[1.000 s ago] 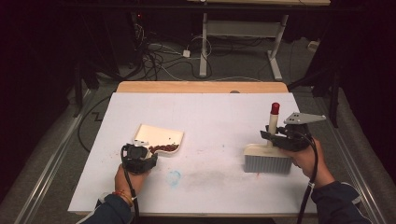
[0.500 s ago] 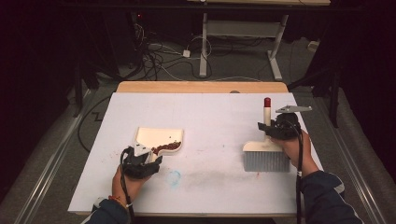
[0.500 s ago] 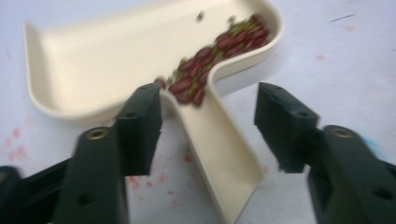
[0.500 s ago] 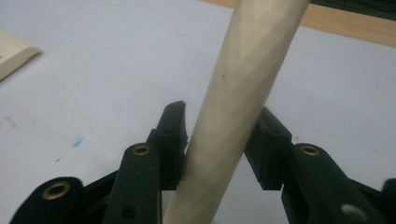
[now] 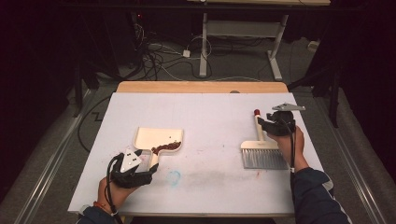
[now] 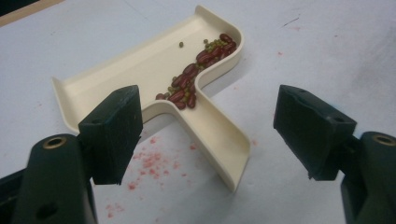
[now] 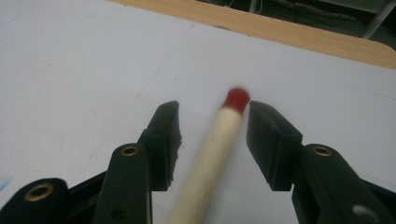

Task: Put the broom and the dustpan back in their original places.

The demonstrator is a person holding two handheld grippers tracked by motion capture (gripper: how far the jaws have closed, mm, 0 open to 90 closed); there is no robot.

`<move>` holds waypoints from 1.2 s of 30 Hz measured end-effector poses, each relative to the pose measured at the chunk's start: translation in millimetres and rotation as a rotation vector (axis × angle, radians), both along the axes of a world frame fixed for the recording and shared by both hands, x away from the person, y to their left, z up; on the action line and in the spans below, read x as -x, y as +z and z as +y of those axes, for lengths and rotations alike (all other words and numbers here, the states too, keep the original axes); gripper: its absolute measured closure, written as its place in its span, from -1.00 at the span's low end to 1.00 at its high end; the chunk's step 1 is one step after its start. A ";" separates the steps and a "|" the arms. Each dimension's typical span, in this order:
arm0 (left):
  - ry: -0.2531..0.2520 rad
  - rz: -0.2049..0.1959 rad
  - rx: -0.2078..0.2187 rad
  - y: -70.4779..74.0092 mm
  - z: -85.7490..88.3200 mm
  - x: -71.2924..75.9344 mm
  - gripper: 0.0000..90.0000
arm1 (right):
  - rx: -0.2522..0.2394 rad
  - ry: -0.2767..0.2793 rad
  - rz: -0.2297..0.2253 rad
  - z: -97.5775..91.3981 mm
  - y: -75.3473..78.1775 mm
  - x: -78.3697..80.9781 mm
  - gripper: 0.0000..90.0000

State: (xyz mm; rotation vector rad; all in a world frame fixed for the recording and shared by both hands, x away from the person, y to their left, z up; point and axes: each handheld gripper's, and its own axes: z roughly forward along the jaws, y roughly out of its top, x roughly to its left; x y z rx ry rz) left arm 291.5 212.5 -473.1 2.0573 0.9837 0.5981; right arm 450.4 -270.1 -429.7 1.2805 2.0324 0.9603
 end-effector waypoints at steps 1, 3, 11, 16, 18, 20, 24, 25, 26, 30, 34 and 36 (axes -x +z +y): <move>-0.001 -0.003 -0.007 -1.0 0.8 0.2 -0.47 | 0.001 0.002 -0.004 0.3 -0.5 -0.1 0.18; 0.004 -0.002 -0.015 -3.1 1.4 -0.3 -0.48 | 0.002 0.001 -0.012 0.0 -0.8 0.2 0.14; 0.012 -0.016 0.000 -3.9 1.2 -2.4 -0.60 | -0.032 -0.002 -0.080 -2.9 6.3 6.6 -0.21; -0.003 -0.027 -0.007 -3.5 -3.7 -2.0 -0.60 | -0.046 0.003 -0.145 -2.9 14.3 12.9 -0.41; -0.018 -0.029 -0.017 -4.6 -5.4 -1.3 -0.60 | -0.043 0.004 -0.161 -2.4 17.1 15.4 -0.49; -0.035 -0.025 -0.023 -5.9 -7.0 -1.0 -0.60 | -0.045 0.023 -0.173 -1.6 19.2 17.8 -0.56; -0.031 -0.027 -0.025 -5.7 -7.6 -1.4 -0.60 | -0.048 0.026 -0.211 -0.2 23.2 22.2 -0.63; -0.028 -0.026 -0.023 -5.8 -7.3 -1.5 -0.60 | -0.049 0.029 -0.217 0.4 24.1 23.1 -0.64; -0.028 -0.025 -0.020 -6.1 -7.1 -1.5 -0.60 | -0.050 0.032 -0.222 0.7 24.9 24.0 -0.64; -0.047 -0.021 -0.038 -7.1 -9.1 -1.1 -0.60 | -0.060 0.066 -0.224 3.9 26.6 27.2 -0.64; -0.044 -0.017 -0.033 -7.2 -8.8 -1.5 -0.60 | -0.064 0.065 -0.239 5.7 28.5 29.6 -0.65; -0.036 -0.014 -0.035 -7.6 -8.2 -2.1 -0.60 | -0.077 0.072 -0.239 6.1 28.8 30.4 -0.65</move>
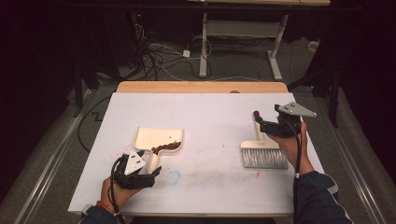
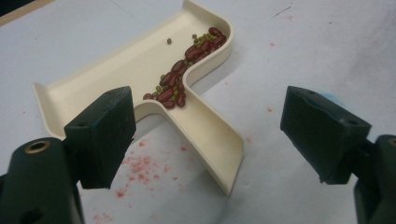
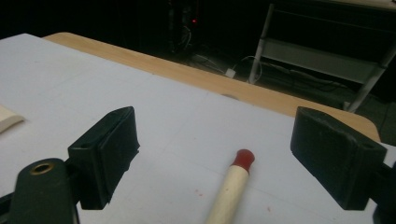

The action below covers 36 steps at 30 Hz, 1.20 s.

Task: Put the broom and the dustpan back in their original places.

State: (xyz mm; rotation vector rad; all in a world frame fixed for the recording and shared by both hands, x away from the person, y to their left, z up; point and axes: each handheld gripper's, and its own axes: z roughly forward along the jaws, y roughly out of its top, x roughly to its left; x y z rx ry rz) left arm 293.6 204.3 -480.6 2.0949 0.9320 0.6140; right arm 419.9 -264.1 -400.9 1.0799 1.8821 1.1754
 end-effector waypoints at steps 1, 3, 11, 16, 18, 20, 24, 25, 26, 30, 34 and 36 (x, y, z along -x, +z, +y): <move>0.003 0.000 -0.004 -0.2 0.1 -0.3 -0.60 | 0.001 0.002 0.000 0.4 0.2 0.3 -0.65; 0.003 0.003 -0.002 -0.6 0.3 -0.6 -0.60 | -0.003 0.009 0.000 1.0 0.8 1.6 -0.65; -0.015 -0.001 0.005 -0.1 -1.1 0.2 -0.60 | 0.007 0.016 -0.023 3.8 4.9 10.5 -0.65; -0.021 -0.004 0.008 0.1 -1.6 0.0 -0.60 | 0.009 0.033 -0.039 4.3 9.5 17.6 -0.65; -0.024 -0.003 0.007 0.0 -2.1 -0.1 -0.60 | 0.014 0.042 -0.045 4.9 11.8 20.1 -0.65; -0.029 -0.003 0.007 -0.2 -2.6 -0.2 -0.60 | 0.016 0.044 -0.055 6.1 14.5 22.7 -0.65; -0.035 -0.003 -0.007 -0.6 -4.3 0.1 -0.60 | 0.023 0.062 -0.071 8.6 18.0 28.3 -0.64; -0.035 -0.003 -0.009 -0.7 -4.7 0.1 -0.60 | 0.021 0.061 -0.069 9.5 18.4 30.0 -0.64; -0.036 -0.002 -0.006 -0.8 -4.8 0.1 -0.60 | 0.031 0.069 -0.078 9.4 18.7 30.9 -0.64; -0.044 -0.005 -0.001 -0.6 -5.1 0.7 -0.60 | 0.050 0.070 -0.083 12.2 19.9 38.8 -0.65; -0.049 -0.004 -0.002 -0.5 -5.7 1.0 -0.60 | 0.051 0.091 -0.091 13.2 21.3 45.0 -0.65; -0.057 -0.001 -0.004 -0.3 -5.8 1.3 -0.60 | 0.048 0.101 -0.090 14.3 22.2 48.0 -0.65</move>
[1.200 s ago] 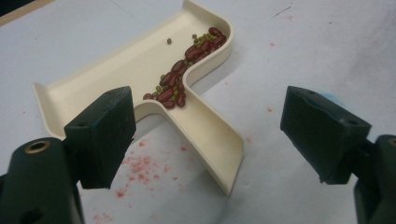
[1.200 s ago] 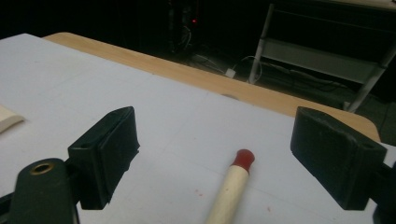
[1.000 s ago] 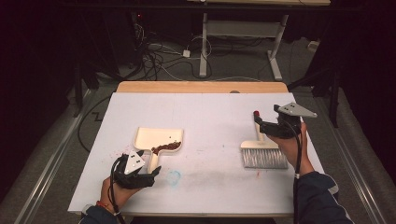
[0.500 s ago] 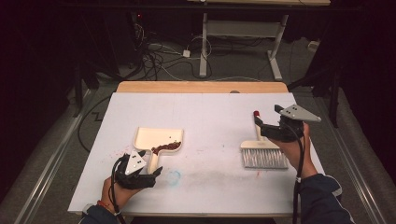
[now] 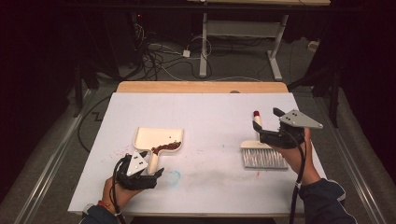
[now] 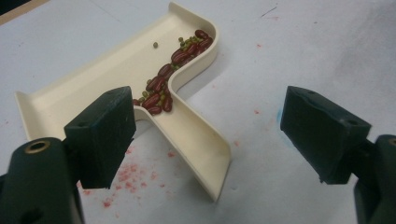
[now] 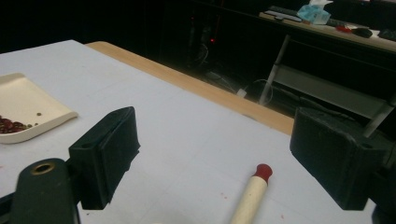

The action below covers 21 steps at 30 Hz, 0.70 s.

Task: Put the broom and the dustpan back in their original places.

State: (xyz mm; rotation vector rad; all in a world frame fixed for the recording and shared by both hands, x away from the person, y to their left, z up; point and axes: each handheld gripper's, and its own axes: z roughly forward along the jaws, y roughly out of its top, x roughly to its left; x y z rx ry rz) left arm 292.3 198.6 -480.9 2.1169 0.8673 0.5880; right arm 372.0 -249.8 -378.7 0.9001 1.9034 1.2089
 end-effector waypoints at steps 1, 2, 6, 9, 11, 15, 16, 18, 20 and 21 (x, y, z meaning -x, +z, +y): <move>-0.002 0.001 -0.002 0.1 -0.1 0.3 -0.60 | 0.003 0.005 -0.002 0.1 0.6 1.3 -0.65; -0.003 -0.001 -0.003 0.2 -0.3 0.6 -0.60 | 0.002 0.012 -0.005 0.3 1.3 2.4 -0.65; -0.006 -0.003 -0.001 0.3 -0.6 1.3 -0.60 | 0.003 0.029 -0.007 1.6 2.3 7.6 -0.65; -0.007 -0.003 -0.005 0.5 -0.2 1.3 -0.60 | 0.016 0.038 -0.009 1.9 1.3 11.5 -0.65; -0.010 -0.005 -0.002 0.7 0.0 1.5 -0.60 | 0.020 0.041 -0.012 1.9 1.0 14.0 -0.64; -0.016 -0.007 -0.005 0.9 -0.4 2.3 -0.60 | 0.021 0.045 -0.013 1.3 0.6 18.9 -0.64; -0.016 -0.007 -0.005 0.9 -0.4 2.3 -0.60 | 0.020 0.047 -0.015 1.3 0.2 19.8 -0.64; -0.016 -0.008 -0.002 1.0 -0.1 2.4 -0.60 | 0.019 0.055 -0.016 1.0 -0.4 22.2 -0.64; -0.014 -0.011 -0.002 1.2 0.1 2.6 -0.60 | 0.024 0.058 -0.017 0.8 -0.7 24.8 -0.64; -0.013 -0.012 -0.001 1.4 0.3 2.7 -0.60 | 0.025 0.060 -0.018 0.7 -0.8 26.1 -0.64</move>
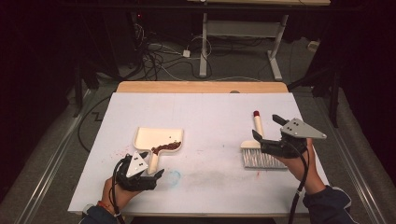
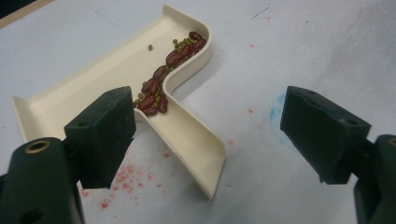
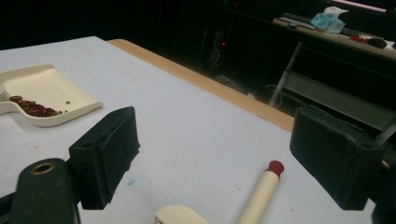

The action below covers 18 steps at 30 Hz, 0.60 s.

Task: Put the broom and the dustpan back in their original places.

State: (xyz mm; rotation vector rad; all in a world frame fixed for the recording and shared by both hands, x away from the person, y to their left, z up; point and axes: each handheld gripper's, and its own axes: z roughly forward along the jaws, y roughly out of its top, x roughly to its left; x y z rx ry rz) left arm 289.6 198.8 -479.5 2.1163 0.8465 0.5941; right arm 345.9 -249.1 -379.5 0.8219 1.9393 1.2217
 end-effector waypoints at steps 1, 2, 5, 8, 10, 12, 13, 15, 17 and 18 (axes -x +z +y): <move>0.000 0.000 0.001 0.1 0.1 0.0 -0.60 | 0.004 0.003 -0.003 -0.3 -0.3 1.4 -0.64; -0.002 0.002 0.000 0.1 0.1 0.0 -0.60 | 0.004 0.001 -0.005 -0.3 -0.7 2.7 -0.63; -0.004 -0.002 -0.003 0.1 -0.4 0.3 -0.60 | 0.011 0.012 -0.006 -0.6 -2.6 6.3 -0.63; -0.008 -0.004 -0.003 0.6 -0.3 0.7 -0.60 | 0.016 0.022 -0.009 -1.0 -4.2 9.4 -0.63; -0.009 -0.005 -0.006 0.7 -0.5 1.0 -0.60 | 0.015 0.029 -0.013 -1.9 -5.2 11.4 -0.63; -0.009 -0.005 -0.003 0.7 -0.6 1.2 -0.60 | 0.009 0.036 -0.022 -3.4 -6.5 13.5 -0.62; -0.007 -0.007 -0.003 0.8 -0.6 1.3 -0.60 | 0.011 0.036 -0.028 -4.2 -7.0 14.3 -0.63; -0.005 -0.008 -0.003 0.8 -0.3 1.2 -0.60 | 0.013 0.040 -0.028 -5.9 -8.4 15.5 -0.63; -0.001 -0.006 -0.003 0.7 -0.2 1.0 -0.60 | 0.017 0.039 -0.028 -7.5 -10.1 16.9 -0.63; -0.002 -0.008 -0.003 0.8 -0.4 1.2 -0.60 | 0.019 0.040 -0.029 -8.5 -11.0 17.4 -0.63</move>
